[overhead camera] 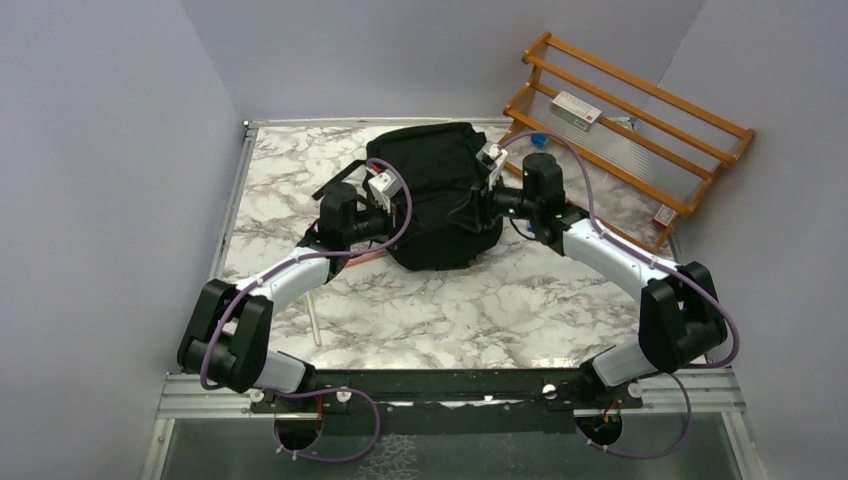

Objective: Pack the student bag
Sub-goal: Zip the student bag at the center of the board.

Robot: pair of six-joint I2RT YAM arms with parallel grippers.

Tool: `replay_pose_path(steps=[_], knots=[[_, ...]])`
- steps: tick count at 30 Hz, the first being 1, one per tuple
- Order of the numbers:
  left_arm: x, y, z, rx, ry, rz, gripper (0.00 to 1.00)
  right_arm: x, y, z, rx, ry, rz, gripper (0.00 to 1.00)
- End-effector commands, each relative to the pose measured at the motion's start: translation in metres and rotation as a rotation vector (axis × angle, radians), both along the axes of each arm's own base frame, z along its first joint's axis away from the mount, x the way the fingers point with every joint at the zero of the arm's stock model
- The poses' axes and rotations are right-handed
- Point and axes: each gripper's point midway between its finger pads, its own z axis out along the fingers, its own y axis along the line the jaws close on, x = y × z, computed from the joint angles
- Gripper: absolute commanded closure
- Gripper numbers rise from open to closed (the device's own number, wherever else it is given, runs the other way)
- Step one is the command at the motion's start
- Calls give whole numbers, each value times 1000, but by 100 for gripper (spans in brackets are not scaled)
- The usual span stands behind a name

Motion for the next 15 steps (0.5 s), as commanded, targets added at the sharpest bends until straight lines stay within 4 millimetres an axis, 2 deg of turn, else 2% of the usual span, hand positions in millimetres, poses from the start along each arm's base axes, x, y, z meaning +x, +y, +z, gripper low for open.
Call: replay_pose_path(steps=[1, 7, 15], knots=[[20, -4, 28, -39, -77, 29, 95, -4, 17, 16, -11, -245, 82, 52], [29, -6, 29, -46, -65, 56, 88, -4, 16, -1, -71, -318, 92, 52], [31, -10, 23, -43, -45, 47, 90, -2, 13, -7, -85, -286, 61, 53]])
